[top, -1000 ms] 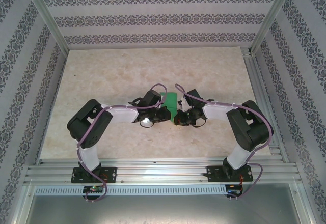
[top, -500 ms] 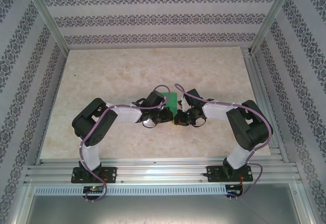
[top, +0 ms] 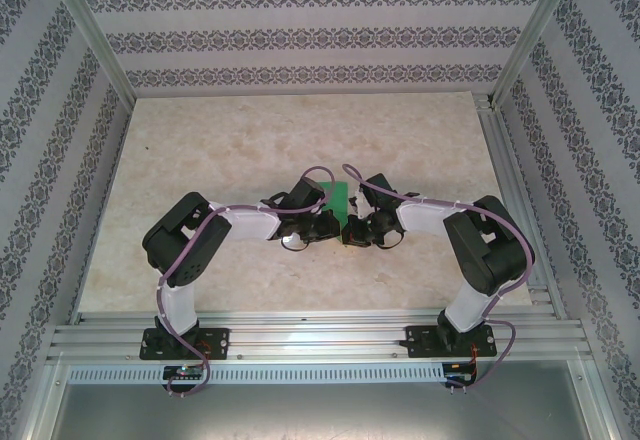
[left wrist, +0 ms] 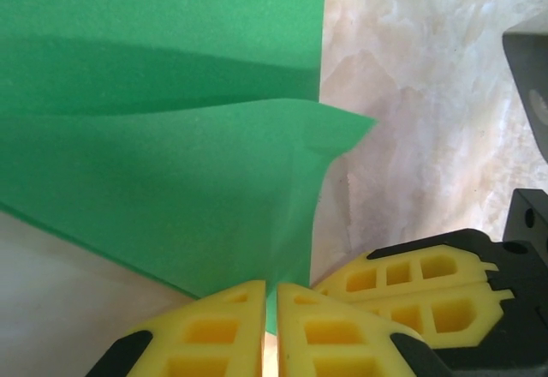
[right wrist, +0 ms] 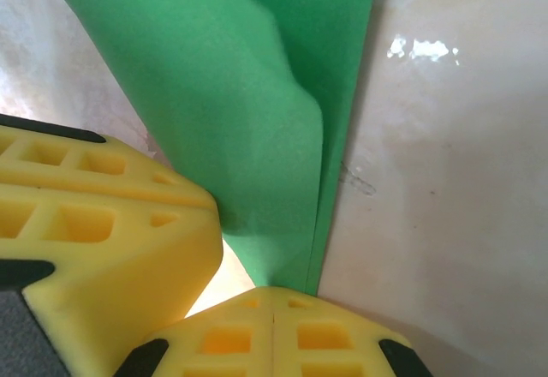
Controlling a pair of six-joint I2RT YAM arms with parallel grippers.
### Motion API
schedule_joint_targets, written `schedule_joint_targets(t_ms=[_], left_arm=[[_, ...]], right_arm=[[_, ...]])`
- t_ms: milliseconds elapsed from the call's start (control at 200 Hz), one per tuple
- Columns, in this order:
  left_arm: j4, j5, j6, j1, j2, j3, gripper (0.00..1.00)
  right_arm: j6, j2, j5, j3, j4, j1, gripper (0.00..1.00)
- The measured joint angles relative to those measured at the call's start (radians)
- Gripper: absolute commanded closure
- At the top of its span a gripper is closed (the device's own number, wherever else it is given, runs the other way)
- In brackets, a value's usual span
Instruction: Fold a paper plane with a square sheet of paper (fold left side to right side)
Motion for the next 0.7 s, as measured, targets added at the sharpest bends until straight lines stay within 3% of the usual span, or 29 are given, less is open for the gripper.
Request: schedule_joint_targets(t_ms=[699], left_arm=[[0.013,-0.01,-0.041,0.026,0.025,0.003,0.86]], right_arm=[[-0.005,0.004,0.012,0.011,-0.013,0.008,0.96]])
